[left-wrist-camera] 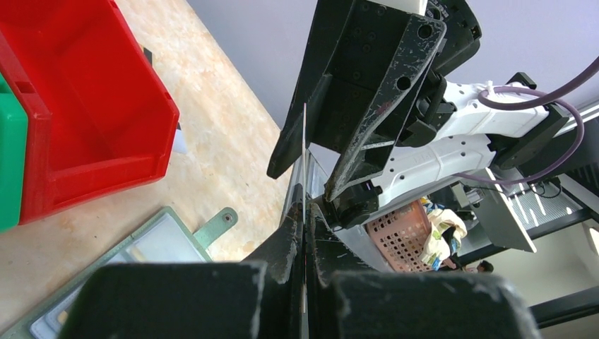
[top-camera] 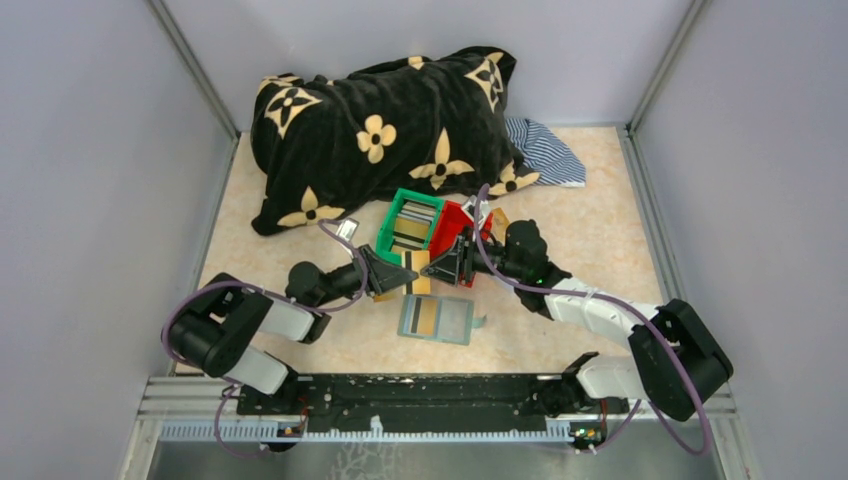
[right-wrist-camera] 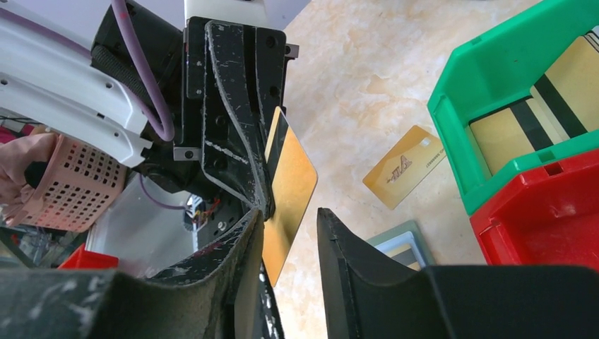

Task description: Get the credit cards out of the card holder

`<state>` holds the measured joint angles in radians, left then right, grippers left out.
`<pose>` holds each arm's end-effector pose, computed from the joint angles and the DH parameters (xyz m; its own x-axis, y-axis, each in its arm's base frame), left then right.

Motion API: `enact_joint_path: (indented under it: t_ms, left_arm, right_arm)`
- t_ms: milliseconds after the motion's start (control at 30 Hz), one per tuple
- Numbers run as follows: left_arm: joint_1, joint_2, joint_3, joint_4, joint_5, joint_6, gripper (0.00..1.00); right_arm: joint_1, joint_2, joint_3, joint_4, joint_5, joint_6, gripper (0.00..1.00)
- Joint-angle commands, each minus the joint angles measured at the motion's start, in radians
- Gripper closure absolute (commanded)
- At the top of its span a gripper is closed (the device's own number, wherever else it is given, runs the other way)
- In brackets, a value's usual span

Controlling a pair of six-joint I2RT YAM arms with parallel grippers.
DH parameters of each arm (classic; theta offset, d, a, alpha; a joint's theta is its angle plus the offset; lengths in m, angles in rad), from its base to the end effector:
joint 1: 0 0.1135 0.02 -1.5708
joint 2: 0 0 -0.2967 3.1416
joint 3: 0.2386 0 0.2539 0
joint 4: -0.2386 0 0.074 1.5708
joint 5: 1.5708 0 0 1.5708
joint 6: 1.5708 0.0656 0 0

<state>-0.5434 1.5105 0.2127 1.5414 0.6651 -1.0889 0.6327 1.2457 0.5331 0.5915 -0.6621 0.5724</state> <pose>0.1916 -0.1631 0.2186 -0.7191 -0.3802 -0.5817 0.6091 0.0581 -0.7910 0.1987 0.1957 0.2636 -0.6011 0.0890 -0.7942 -0.7530 0.2700 0.6001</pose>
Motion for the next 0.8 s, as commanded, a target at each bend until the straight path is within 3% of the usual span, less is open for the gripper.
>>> enact_joint_path:
  t_ms: [0,200,433,467,667,700,767]
  left_arm:
    - [-0.004,0.008,0.024,0.247,0.011,-0.002,1.0]
    - [-0.004,0.007,0.033,0.247,0.011,0.001,1.0]
    - [-0.004,0.014,0.031,0.247,0.007,0.002,1.0]
    - [-0.004,0.014,0.03,0.248,0.004,0.001,0.99]
    - [0.008,-0.038,-0.066,0.245,-0.099,0.046,0.38]
    - [0.017,-0.051,-0.087,0.24,-0.11,0.049,0.3]
    - [0.038,-0.082,-0.124,0.208,-0.114,0.058,0.26]
  right_arm:
    - [0.011,-0.009,0.046,0.051,-0.029,-0.011,0.66]
    - [0.01,0.007,0.039,0.07,-0.041,-0.001,0.68]
    - [0.012,0.014,0.035,0.073,-0.043,0.002,1.0]
    - [0.011,0.013,0.035,0.07,-0.037,0.001,1.0]
    - [0.009,0.005,0.121,-0.145,0.032,-0.115,1.0]
    - [0.007,0.01,0.146,-0.209,0.045,-0.144,1.0]
    - [-0.011,0.027,0.19,-0.273,0.052,-0.18,1.0]
